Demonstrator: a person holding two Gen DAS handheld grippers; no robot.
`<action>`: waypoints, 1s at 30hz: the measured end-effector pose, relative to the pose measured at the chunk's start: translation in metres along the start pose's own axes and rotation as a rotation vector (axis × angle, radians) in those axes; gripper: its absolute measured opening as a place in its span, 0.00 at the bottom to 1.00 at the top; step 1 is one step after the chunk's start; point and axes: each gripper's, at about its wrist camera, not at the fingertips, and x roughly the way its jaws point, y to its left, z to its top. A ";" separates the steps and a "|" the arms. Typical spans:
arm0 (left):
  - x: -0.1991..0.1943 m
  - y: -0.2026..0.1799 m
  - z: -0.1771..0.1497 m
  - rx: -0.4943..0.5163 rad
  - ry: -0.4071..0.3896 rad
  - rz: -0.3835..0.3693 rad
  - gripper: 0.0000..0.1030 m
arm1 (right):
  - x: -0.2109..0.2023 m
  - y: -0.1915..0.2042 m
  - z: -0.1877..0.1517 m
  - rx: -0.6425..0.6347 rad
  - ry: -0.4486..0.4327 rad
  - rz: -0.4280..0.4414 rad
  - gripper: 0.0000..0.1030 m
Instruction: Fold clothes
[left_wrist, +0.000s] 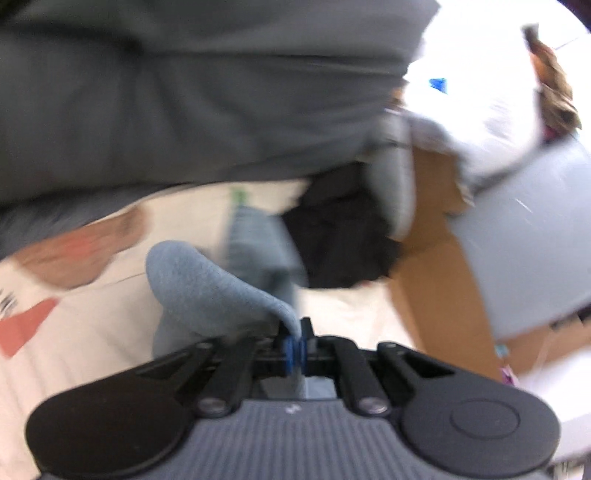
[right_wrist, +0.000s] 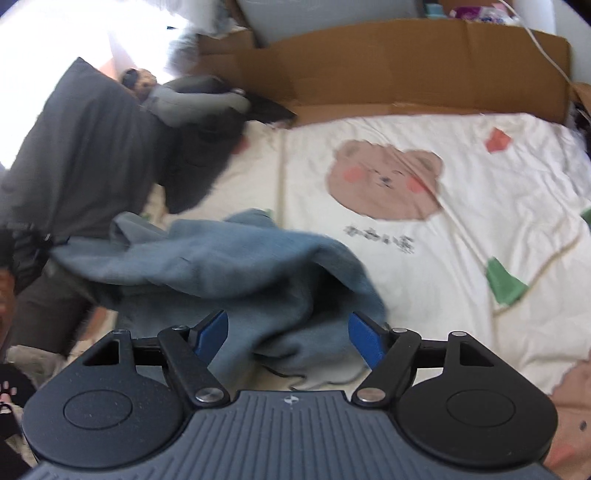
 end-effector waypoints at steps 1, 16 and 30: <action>0.000 -0.013 0.002 0.032 0.014 -0.023 0.03 | -0.001 0.004 0.003 -0.008 -0.009 0.015 0.75; 0.018 -0.155 -0.058 0.436 0.323 -0.286 0.03 | 0.028 0.100 0.054 -0.182 -0.018 0.255 0.77; 0.017 -0.213 -0.088 0.630 0.459 -0.414 0.28 | 0.035 0.058 0.077 -0.017 -0.096 0.179 0.02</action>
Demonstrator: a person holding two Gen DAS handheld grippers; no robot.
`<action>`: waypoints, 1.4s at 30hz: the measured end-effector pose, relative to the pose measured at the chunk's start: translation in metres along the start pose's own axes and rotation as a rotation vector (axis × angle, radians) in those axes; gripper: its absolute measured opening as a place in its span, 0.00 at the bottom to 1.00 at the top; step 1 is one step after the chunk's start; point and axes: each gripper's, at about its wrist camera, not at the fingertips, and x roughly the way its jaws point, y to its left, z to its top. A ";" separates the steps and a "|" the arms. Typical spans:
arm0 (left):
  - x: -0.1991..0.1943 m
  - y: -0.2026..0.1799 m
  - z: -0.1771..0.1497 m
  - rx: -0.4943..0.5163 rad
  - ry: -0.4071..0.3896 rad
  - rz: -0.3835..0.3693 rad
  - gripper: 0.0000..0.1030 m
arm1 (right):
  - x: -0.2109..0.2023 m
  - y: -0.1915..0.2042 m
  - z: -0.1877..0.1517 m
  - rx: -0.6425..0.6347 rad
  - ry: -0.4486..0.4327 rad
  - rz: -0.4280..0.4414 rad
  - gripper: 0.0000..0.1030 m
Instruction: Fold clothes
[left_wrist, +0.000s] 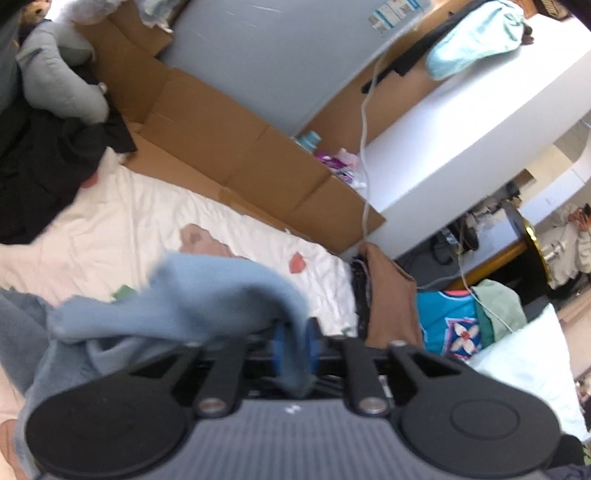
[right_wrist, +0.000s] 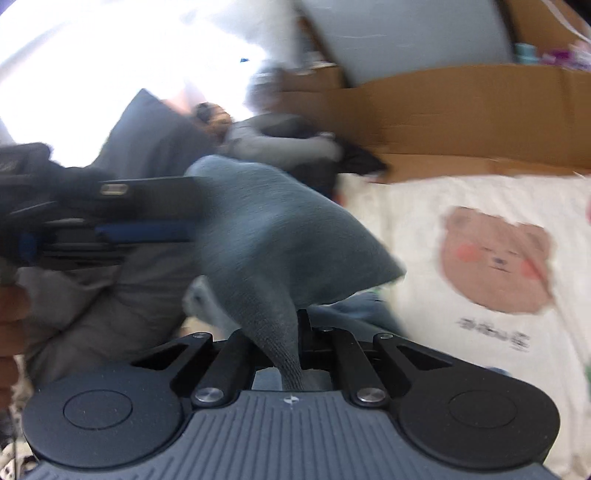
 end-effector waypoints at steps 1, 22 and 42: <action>-0.003 0.002 0.000 -0.003 -0.011 0.027 0.38 | -0.004 -0.011 -0.001 0.020 -0.002 -0.029 0.02; 0.004 0.141 -0.070 -0.329 0.070 0.538 0.60 | -0.138 -0.203 -0.022 0.248 -0.060 -0.448 0.02; 0.017 0.174 -0.134 -0.517 0.091 0.502 0.63 | -0.215 -0.300 -0.093 0.471 -0.018 -0.845 0.02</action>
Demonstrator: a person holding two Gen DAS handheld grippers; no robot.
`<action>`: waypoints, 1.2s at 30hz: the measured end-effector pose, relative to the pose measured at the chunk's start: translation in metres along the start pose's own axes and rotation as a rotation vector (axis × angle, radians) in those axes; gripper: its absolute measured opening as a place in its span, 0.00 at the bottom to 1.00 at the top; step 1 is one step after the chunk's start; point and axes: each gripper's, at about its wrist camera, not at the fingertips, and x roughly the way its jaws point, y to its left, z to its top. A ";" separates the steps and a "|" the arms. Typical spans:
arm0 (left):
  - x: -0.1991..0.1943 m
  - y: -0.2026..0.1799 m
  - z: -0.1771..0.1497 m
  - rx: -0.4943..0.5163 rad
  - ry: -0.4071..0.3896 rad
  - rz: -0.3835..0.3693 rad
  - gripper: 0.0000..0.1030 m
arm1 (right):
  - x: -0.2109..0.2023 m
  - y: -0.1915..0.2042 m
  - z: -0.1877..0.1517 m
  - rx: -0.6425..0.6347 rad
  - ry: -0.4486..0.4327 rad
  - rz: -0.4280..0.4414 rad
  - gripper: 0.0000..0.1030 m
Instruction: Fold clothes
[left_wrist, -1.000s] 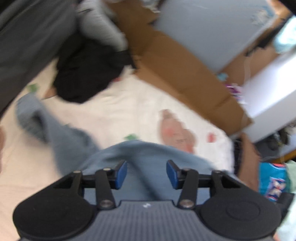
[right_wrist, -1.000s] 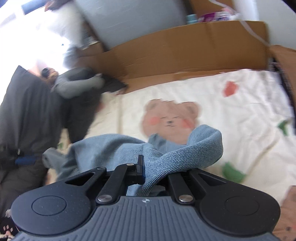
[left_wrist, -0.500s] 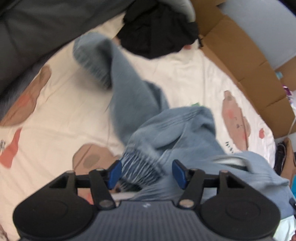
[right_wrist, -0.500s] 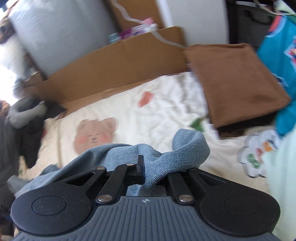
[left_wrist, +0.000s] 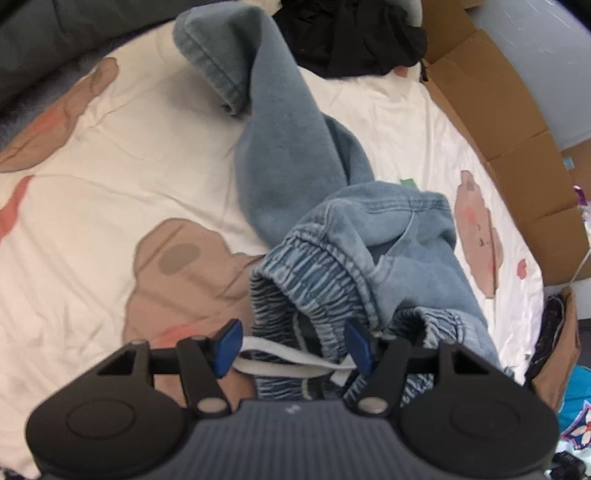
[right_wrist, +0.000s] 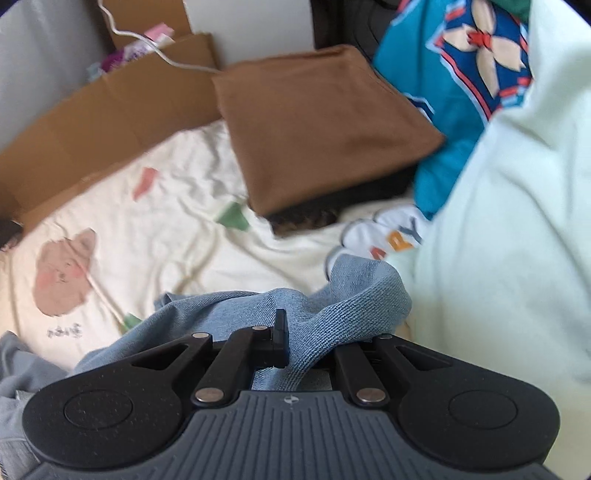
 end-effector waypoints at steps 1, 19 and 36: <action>0.003 -0.001 0.000 0.000 -0.002 -0.007 0.65 | 0.003 -0.002 -0.002 -0.003 0.011 -0.009 0.02; 0.006 -0.015 0.093 0.018 -0.180 0.033 0.74 | 0.000 -0.032 -0.023 -0.016 0.215 -0.089 0.24; 0.049 -0.059 0.143 0.114 -0.123 0.097 0.05 | -0.109 0.005 0.050 -0.145 0.112 0.114 0.46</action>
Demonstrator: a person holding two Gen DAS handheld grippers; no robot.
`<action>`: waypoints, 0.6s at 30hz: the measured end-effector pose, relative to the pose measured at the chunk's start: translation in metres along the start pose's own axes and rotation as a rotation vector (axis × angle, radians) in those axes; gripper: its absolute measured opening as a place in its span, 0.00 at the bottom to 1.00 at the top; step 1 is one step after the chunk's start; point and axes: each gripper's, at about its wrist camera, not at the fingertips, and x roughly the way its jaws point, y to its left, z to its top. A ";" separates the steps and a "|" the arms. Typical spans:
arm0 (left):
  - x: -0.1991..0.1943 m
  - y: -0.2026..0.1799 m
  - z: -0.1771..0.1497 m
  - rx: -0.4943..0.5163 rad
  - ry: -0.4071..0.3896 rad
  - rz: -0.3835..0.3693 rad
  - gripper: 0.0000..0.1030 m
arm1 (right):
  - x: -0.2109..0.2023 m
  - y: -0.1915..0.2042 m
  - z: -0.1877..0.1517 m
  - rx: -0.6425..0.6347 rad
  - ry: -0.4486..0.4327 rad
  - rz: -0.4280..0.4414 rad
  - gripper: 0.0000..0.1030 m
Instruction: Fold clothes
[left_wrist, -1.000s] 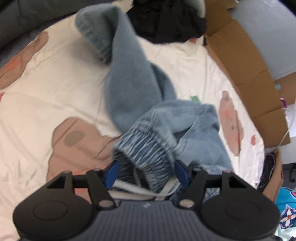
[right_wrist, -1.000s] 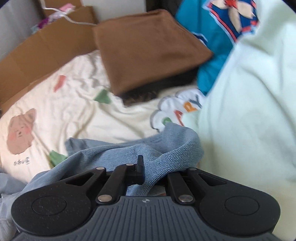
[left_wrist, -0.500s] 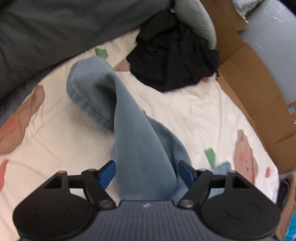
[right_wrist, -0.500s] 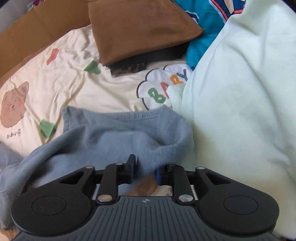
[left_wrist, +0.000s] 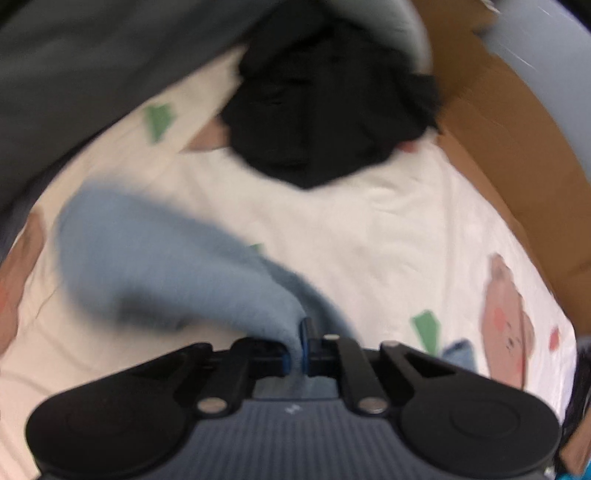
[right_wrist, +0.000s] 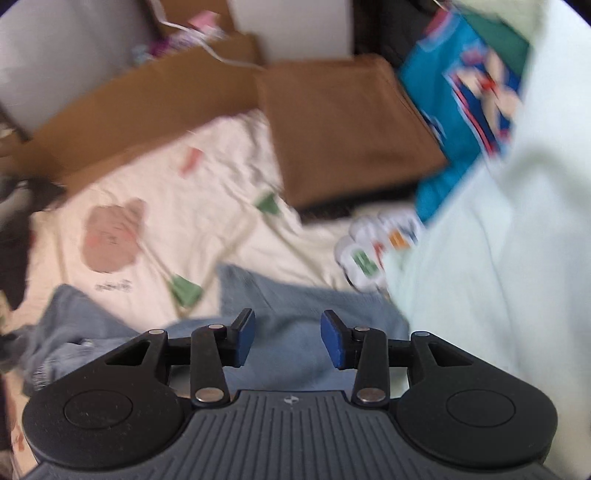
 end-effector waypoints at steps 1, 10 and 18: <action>-0.003 -0.012 0.003 0.030 0.001 -0.022 0.05 | -0.006 0.005 0.009 -0.030 -0.012 0.017 0.46; -0.019 -0.139 0.003 0.314 0.053 -0.134 0.04 | -0.026 0.045 0.065 -0.173 -0.056 0.170 0.51; -0.030 -0.239 -0.017 0.507 0.085 -0.202 0.04 | -0.022 0.060 0.067 -0.170 -0.043 0.274 0.51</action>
